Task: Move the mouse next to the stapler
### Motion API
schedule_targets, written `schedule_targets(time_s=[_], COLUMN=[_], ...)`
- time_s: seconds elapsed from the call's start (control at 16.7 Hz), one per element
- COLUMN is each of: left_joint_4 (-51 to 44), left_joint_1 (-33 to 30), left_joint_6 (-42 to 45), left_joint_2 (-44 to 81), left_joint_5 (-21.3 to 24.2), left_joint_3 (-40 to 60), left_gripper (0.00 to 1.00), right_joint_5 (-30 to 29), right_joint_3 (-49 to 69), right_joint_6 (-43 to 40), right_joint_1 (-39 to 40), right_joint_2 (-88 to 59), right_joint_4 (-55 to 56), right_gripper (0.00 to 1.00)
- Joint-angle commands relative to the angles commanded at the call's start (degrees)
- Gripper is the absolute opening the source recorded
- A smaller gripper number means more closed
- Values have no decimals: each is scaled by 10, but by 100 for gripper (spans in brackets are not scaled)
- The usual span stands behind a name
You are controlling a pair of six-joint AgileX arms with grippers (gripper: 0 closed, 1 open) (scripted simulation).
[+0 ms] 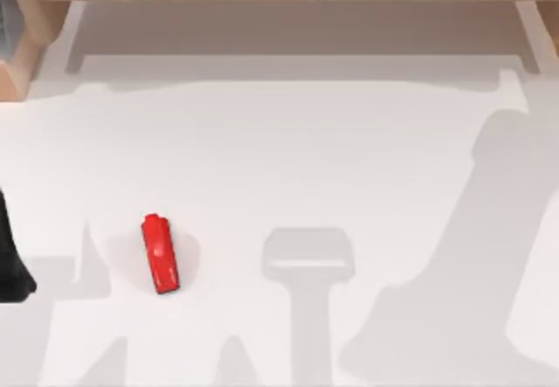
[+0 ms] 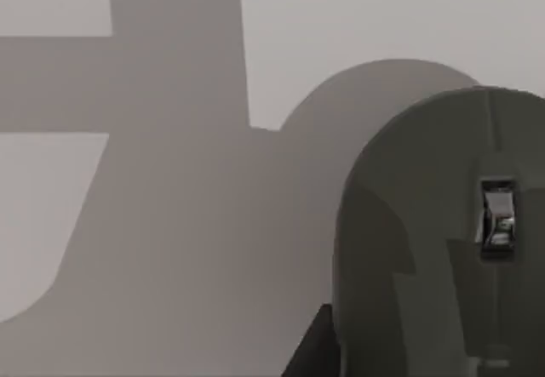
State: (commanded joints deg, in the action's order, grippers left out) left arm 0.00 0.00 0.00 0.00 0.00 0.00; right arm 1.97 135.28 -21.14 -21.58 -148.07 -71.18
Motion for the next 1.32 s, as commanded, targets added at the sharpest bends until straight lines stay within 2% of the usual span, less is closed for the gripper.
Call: schedule_targets(time_s=[0.42, 0.72, 1.02, 1.32], left_joint_4=[0, 0, 0, 0], left_joint_1=[0, 0, 0, 0], left_joint_6=[0, 0, 0, 0], left_joint_2=[0, 0, 0, 0], left_joint_5=[0, 0, 0, 0], left_joint_3=[0, 0, 0, 0], left_gripper=[100, 100, 100, 100], right_joint_5=[9, 15, 11, -3], right_joint_3=[-24, -51, -90, -128], right_joint_6=[-14, 8, 76, 190], right_joint_1=[0, 44, 125, 232], right_joint_2=[108, 202, 279, 319], right_joint_4=[-39, -55, -61, -51], right_gripper=[0, 0, 0, 0])
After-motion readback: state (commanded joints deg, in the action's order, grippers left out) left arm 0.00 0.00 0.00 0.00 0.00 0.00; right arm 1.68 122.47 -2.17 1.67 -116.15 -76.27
